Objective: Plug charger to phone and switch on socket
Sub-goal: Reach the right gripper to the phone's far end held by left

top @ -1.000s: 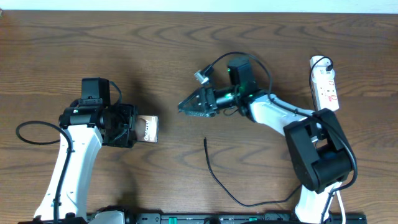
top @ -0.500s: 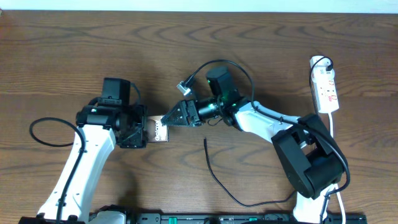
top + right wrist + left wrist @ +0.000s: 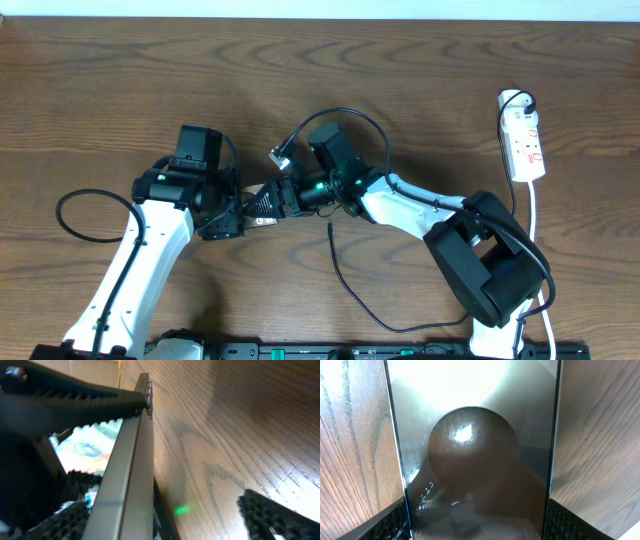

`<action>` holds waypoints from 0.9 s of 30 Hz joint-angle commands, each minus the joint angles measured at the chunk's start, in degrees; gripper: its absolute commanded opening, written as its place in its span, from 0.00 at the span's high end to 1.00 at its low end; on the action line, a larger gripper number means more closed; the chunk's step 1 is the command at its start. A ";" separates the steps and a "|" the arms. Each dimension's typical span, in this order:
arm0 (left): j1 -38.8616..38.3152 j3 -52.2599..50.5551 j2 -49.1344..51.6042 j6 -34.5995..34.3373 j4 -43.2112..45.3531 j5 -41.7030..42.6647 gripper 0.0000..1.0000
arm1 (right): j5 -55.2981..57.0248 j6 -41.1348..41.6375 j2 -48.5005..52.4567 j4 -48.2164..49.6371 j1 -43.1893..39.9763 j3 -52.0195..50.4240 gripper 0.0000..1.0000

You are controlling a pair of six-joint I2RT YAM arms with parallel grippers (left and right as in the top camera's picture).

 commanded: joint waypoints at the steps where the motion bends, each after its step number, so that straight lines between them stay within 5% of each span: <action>1: -0.90 1.07 0.33 -1.57 -0.04 -0.13 0.92 | 1.33 0.20 -0.04 0.04 0.48 0.70 0.13; 17: -3.08 1.07 0.33 -3.48 0.15 2.69 0.93 | 1.33 0.20 -0.04 0.02 0.48 0.70 0.60; 27: -3.23 1.07 0.33 -5.92 -0.04 2.91 0.93 | 2.58 0.24 -0.04 0.04 0.48 0.70 0.68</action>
